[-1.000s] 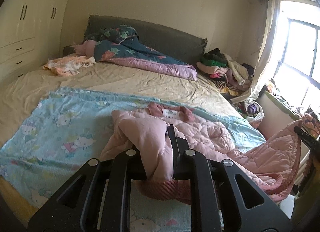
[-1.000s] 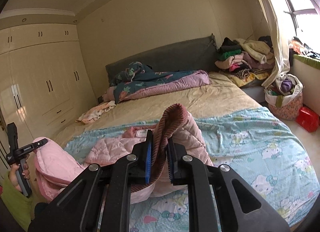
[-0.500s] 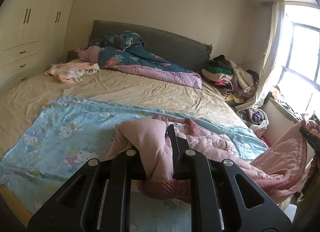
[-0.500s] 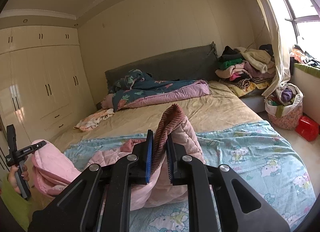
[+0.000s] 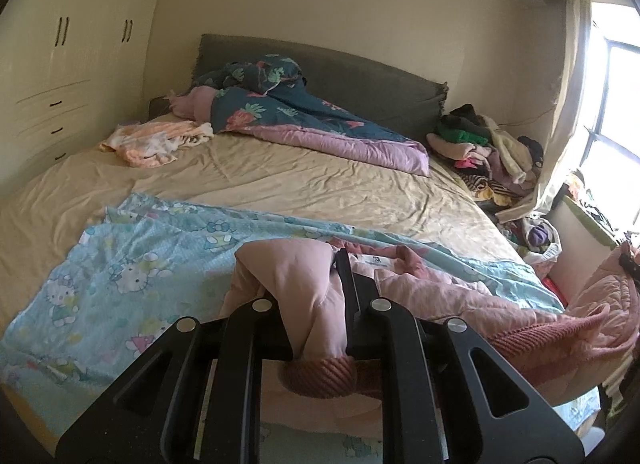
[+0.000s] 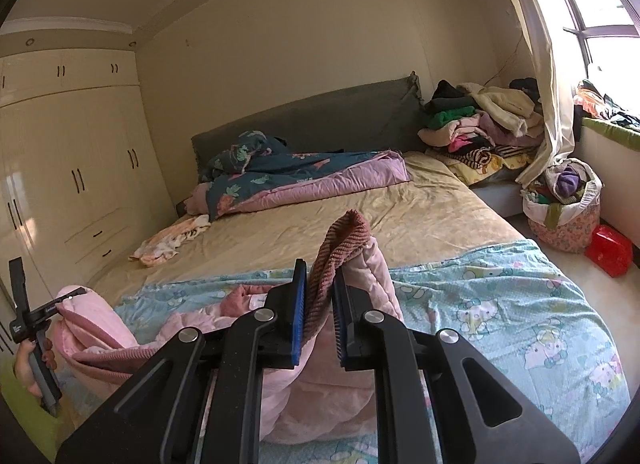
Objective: Fold large clothes
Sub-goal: 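Lay the hem over the folded collar and open both tools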
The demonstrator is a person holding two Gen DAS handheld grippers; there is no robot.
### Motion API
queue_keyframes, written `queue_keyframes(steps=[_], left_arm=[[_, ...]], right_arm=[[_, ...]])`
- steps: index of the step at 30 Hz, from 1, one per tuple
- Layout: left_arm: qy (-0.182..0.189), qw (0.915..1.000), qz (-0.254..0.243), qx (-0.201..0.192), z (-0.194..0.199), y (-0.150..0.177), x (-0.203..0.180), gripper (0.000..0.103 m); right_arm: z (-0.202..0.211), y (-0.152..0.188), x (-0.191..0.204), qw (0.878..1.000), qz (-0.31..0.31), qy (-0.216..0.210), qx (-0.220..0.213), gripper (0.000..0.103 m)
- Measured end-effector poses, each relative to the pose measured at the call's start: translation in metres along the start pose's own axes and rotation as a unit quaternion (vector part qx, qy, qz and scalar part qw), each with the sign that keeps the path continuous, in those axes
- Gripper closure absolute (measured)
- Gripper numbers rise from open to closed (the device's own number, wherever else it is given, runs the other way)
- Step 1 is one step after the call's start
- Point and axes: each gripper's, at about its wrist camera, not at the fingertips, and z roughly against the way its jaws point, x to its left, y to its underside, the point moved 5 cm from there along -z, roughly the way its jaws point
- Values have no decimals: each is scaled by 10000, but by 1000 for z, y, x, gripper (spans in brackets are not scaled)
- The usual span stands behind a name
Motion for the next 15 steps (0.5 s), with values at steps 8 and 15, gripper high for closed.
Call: queue_keyframes(steps=[8,15], left_arm=[[-224,9996,-20,151,-34,-9,3,94],[-364,9988,-35,313,-64,-9,9,93]], right_arm=[[-43,-12,-6,9999,-61,114,107,92],[-77,-9,-18,9993,-88,270,248,92]])
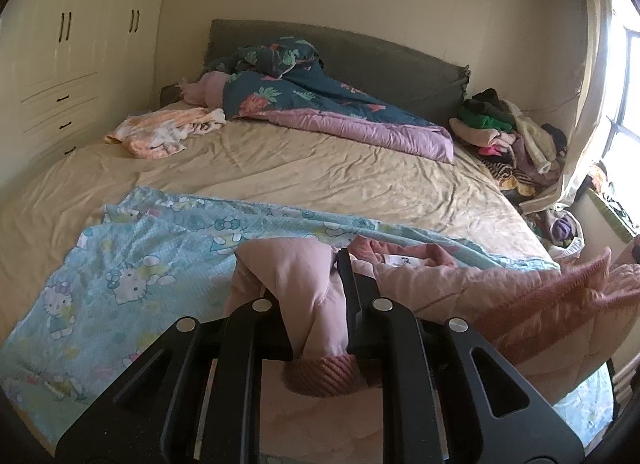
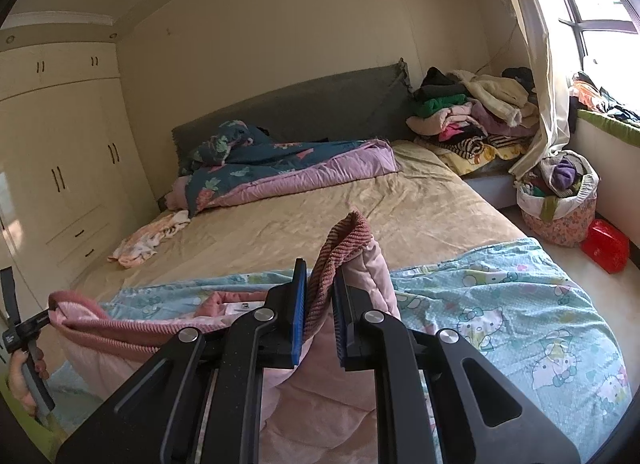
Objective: Fold large clothes
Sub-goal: 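Lay the hem over the folded collar and open both tools, then press the folded jacket flat with both open tools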
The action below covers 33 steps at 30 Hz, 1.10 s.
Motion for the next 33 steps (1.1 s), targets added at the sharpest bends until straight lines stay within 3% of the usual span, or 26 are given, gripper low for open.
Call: queue_keyframes(steps=[14,16,18,20,24,33], left_arm=[[-226,9994,-68,272,-64,8,5,92],[-262,9990,-74,349,-76,10,6,92],[-284,9987,-70,408,-87,11,7,92],[-319,9983,-100,479,-98,13,6,92],[-385,9971,-75,650,-120,15,9,91],[-351,9912,446,1199,-170,17,21,85]], right_arm=[[-78,13,-17,9989,21,128,442,86],[-87,15,-19,9988,-62,54,489,79],[-97,18,-25,9983,-210,-71,540,63],[-101,21,-29,9984,-271,-50,496,32],[-113,41,-33,9977,-68,52,669,24],[-171,129,-53,9775,310,480,2029,21]])
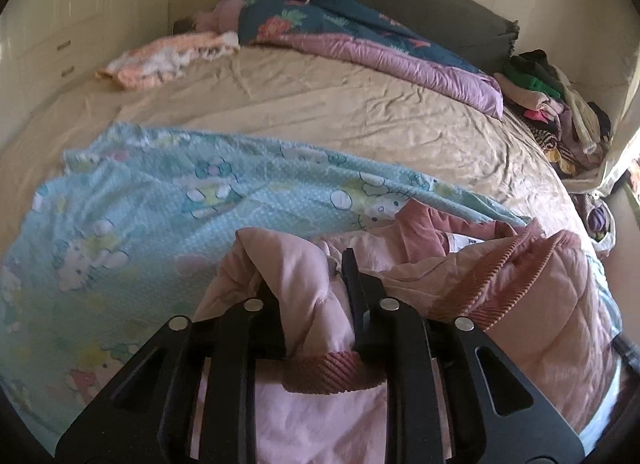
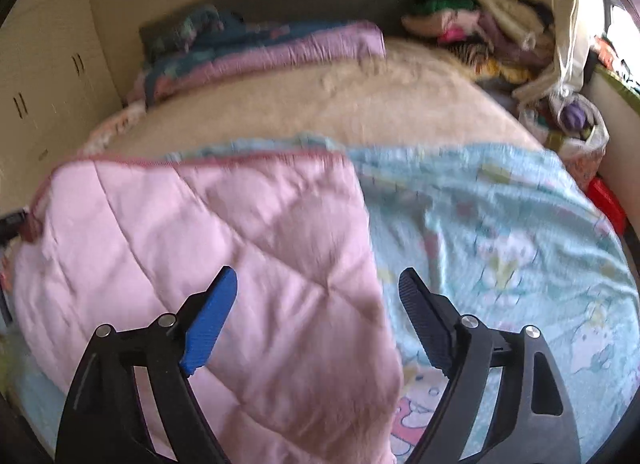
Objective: Fold large clothes
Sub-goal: 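Press the folded jacket flat with both open tools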
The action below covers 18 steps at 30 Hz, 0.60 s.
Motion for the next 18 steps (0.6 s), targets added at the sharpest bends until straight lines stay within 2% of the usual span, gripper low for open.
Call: queue_keyframes(steps=[4,5,6,7,8,10,11,12,14,18], left_arm=[[400,9990,202,-10,16,-4,0,74],[593,9979,263,-48,25,-5,1,63],[747,9967,309,-99,31,-5,1,40],[853,9956,336,-175,39,-4,2,29],[829,9957,306,-269,45,-4,3,13],[497,9970,-21,-590,64,0,5,12],[427,9967,-122,-675,69,3,8,12],[261,9969,-176,-726,73,12,15,12],[51,9981,-186,-590,68,26,29,12],[-152,9997,-176,44,36,74,49,11]], right_arm=[[-19,8,-1,9999,-52,-7,115,21],[-21,8,0,9999,-93,-27,111,21],[-23,8,0,9998,-129,-44,109,21],[-25,8,1,9998,-140,-52,115,22],[-28,8,1,9998,-143,-86,124,28],[-29,6,2,9997,-119,-154,122,36],[-30,7,3,9999,-88,-96,100,47],[-29,7,5,9999,-60,-98,50,54],[-25,5,7,9999,-21,-143,-93,69],[-20,0,12,9994,-29,34,-353,78]])
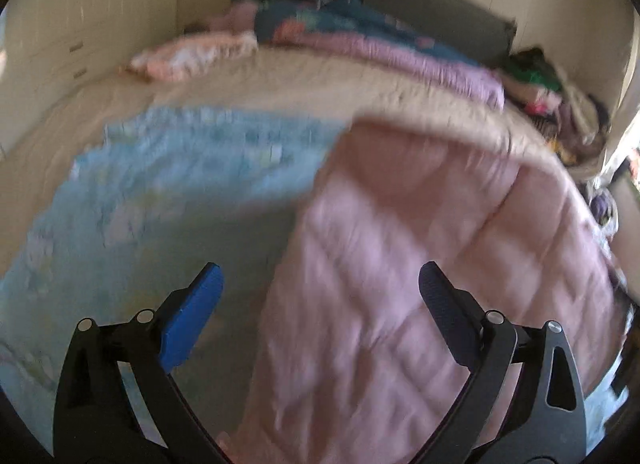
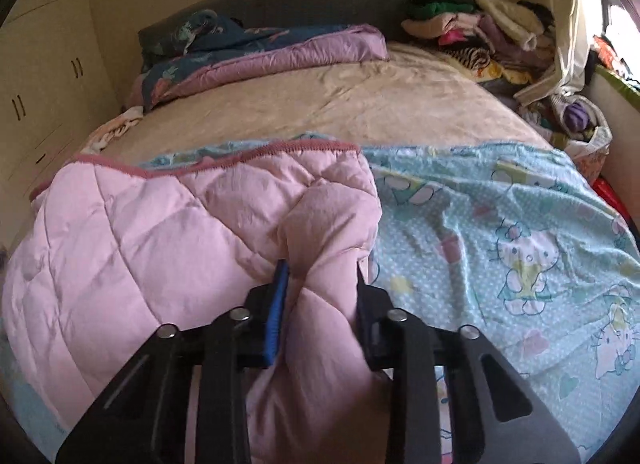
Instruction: Fold large clothes
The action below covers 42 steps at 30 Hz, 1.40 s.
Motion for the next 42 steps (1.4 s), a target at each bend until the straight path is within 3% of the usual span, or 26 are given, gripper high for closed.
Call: queue_keyframes(steps=[2,6,10,19,21,22,23,25,29,33,42], left_arm=[[8,9999,35,169,-13,11,0,12],[-222,9997,-113,39,-29,3,-9,36],[-425,9989,-167,115,-51,-7,-15,37],[-443,9989,-88,139,-67,-8,-16,35],[-432,9990,-53,130,-64,-8,-16,35],[-426,9990,-28,136,-60,-8,-15,35],[-417,9991,11,125,-56,-8,-15,33],[-376,9992,46,118,-49,-6,-15,30],[-276,9996,86,6,-29,-2,-17,18],[-249,9995,76,-169,-1,2,-21,10],[-130,9992,156,-357,47,23,-21,10]], right_arm=[[-1,-6,3,9999,-11,158,-57,80],[-14,-15,6,9992,43,395,-3,81],[-34,-16,2,9979,80,615,170,81],[-62,-3,-15,9960,-220,750,429,78],[-60,-1,-18,9958,-285,728,478,72],[-57,0,-19,9954,-327,758,480,64],[-53,0,-21,9946,-380,829,494,45],[-41,2,-28,9934,-613,846,465,24],[-5,10,-34,9946,-889,478,225,9],[36,24,-31,9953,-955,175,-1,4],[88,68,-28,9924,-1228,-15,-31,4]])
